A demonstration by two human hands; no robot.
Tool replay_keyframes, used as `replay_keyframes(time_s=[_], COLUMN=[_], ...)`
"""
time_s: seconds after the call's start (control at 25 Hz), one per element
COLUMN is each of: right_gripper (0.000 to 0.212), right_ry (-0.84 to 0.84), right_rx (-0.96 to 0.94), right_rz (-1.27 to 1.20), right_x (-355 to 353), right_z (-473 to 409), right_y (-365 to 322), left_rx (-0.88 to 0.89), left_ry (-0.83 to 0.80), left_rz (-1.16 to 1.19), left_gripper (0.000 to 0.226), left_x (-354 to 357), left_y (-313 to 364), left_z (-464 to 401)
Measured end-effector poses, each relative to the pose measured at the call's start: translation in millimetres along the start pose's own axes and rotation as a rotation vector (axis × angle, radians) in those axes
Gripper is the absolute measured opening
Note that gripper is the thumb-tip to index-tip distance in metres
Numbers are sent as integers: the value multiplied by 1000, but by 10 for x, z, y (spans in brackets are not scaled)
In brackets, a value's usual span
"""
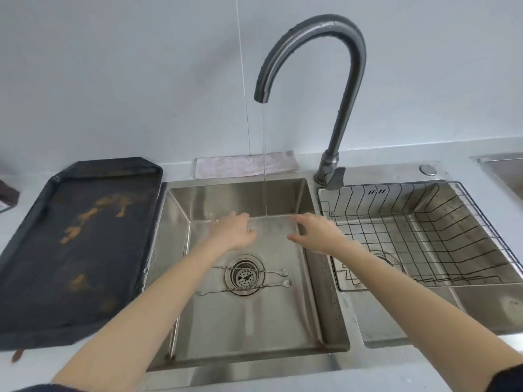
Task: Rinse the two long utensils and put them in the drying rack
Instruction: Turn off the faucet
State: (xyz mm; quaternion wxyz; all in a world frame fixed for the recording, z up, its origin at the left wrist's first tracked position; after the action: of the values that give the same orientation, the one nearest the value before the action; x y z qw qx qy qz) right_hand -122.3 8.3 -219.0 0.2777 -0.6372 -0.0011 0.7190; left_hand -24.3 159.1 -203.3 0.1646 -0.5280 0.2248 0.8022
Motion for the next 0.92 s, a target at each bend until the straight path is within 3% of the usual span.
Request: replay_keyframes(time_s=[0.2, 0.52, 0.72, 0.92], right_gripper=[50, 27, 26, 30], right_ry=[148, 456, 514, 465], right_rx=[33, 87, 83, 104], right_rz=[-62, -247, -238, -215], right_x=[-466, -831, -905, -869], right_z=[72, 143, 75, -79], right_y=[148, 311, 424, 507], left_rx=[166, 429, 561, 564], left_ry=[198, 561, 820, 948], left_rz=[-73, -25, 52, -87], left_gripper=[53, 42, 39, 47], left_x=[-522, -1055, -1387, -1668], left_y=[332, 928, 1198, 1316], left_z=[160, 388, 332, 9])
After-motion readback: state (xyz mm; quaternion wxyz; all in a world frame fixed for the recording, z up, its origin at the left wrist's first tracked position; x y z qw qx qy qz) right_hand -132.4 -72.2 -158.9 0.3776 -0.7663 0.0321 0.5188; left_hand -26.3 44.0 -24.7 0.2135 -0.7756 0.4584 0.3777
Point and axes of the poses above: each hand's wrist, its own z-axis away from the middle knuckle, its own x-axis out of the palm, y = z × x, the point moved 1 cm from there along -z, towards the middle knuckle, and after that the axes turned 11 degrees about y, right-handed, at the moved point
